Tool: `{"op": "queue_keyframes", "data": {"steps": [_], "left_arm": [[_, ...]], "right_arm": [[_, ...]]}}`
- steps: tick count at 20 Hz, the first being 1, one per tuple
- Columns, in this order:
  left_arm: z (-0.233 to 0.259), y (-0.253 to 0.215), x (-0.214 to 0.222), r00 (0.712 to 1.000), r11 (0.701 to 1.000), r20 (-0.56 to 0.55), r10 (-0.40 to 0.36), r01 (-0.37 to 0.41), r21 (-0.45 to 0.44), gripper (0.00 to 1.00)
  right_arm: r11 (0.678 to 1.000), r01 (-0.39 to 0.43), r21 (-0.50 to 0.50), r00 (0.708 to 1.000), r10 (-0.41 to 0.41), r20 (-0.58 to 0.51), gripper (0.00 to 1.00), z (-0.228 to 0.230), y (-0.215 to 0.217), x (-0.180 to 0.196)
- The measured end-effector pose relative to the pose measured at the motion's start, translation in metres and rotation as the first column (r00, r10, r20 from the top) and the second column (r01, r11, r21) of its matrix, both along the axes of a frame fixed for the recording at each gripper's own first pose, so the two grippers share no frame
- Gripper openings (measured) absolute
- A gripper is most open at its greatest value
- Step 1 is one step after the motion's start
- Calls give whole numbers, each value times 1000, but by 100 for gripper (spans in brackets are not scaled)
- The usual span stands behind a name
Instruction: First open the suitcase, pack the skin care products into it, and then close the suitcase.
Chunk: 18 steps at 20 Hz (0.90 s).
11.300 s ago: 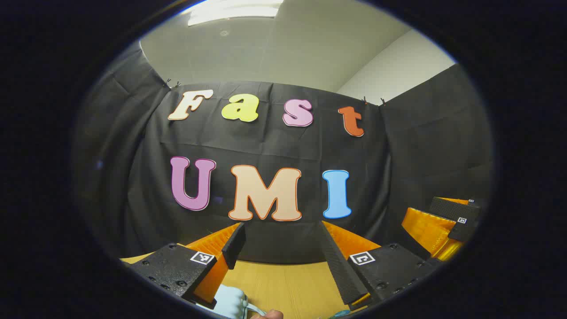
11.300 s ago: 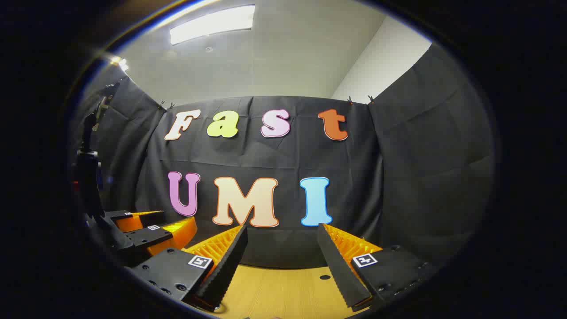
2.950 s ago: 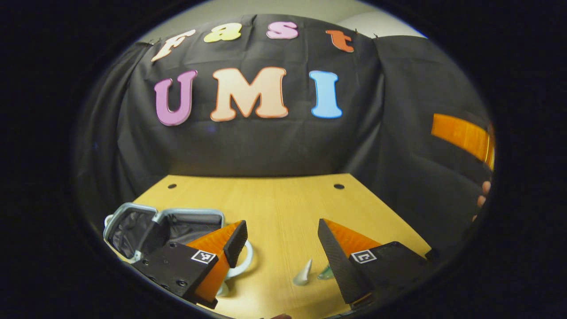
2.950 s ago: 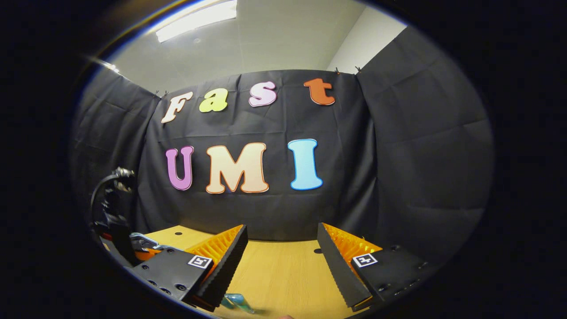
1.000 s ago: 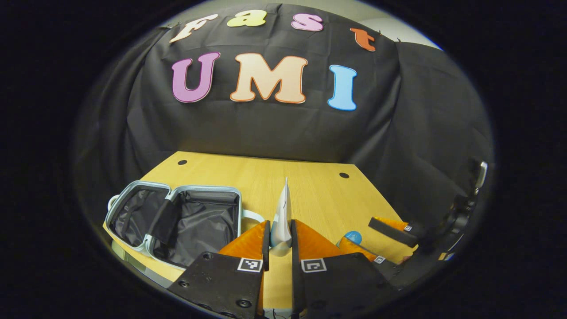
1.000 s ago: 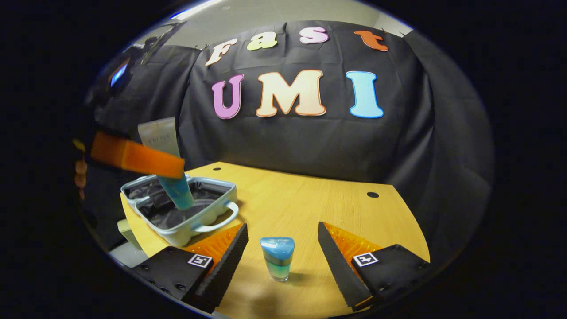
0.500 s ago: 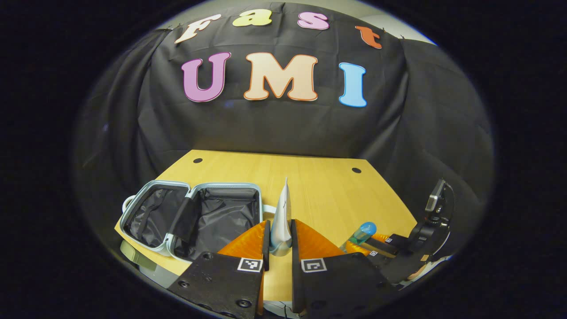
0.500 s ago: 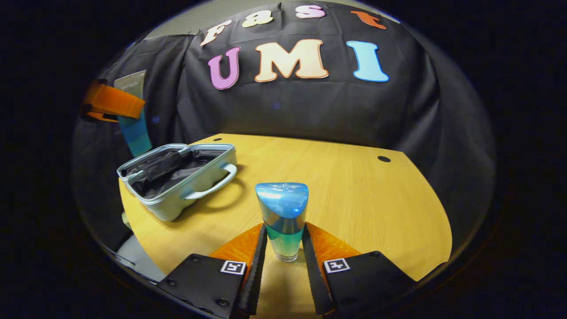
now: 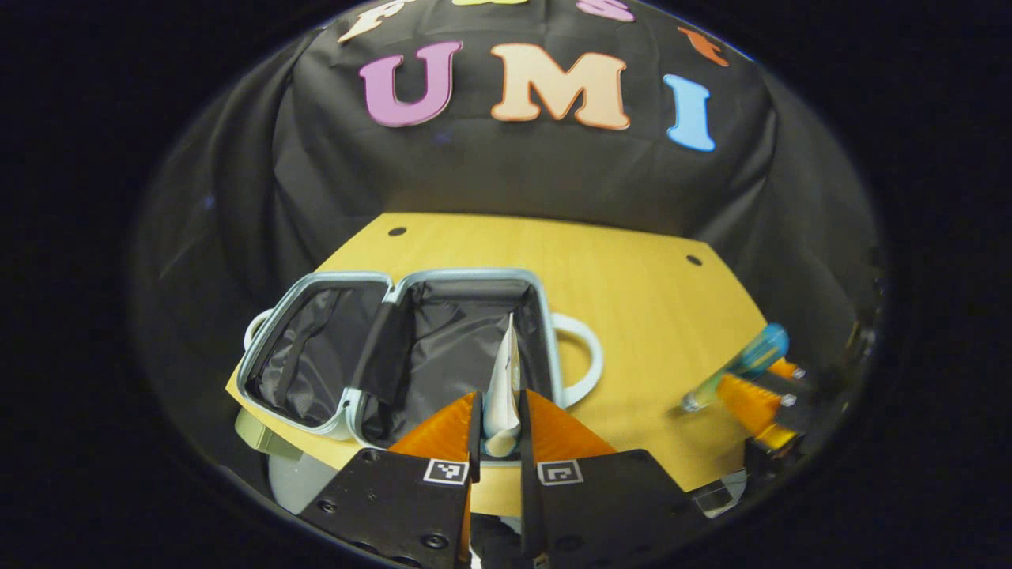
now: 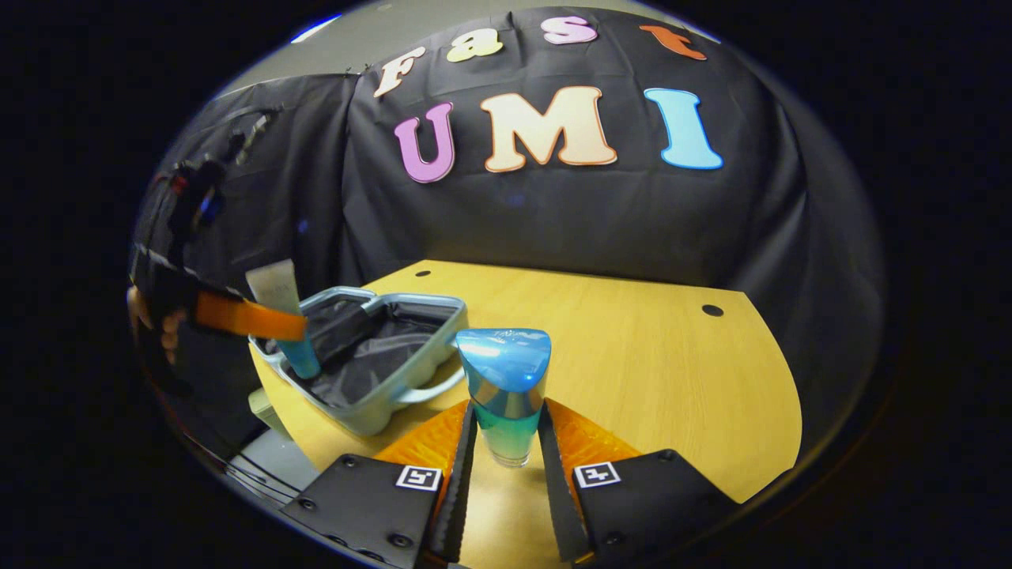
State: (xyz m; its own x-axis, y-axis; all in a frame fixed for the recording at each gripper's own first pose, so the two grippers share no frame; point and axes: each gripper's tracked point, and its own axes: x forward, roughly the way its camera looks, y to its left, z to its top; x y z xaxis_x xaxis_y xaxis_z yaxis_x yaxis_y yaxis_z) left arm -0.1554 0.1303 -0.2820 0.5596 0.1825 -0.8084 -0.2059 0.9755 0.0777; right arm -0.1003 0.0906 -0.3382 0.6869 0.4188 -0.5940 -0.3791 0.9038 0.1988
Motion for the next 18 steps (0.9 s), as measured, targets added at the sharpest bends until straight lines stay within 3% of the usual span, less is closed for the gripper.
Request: {"op": "queue_keyframes", "data": {"steps": [9,12,15,18], "left_arm": [[-77,51,5,981,998,-192,24,-35,-53,17],[-95,54,6,974,993,-223,43,-66,-99,17],[-98,61,23,981,993,-195,20,-42,-112,17],[-111,70,36,980,988,-197,33,-62,-141,18]], "right_arm": [[997,-50,54,999,50,8,44,52,81,13],[994,-64,86,997,67,-26,46,54,103,10],[995,-80,64,996,82,-26,49,55,117,15],[994,-92,56,995,93,-26,46,54,133,21]]}}
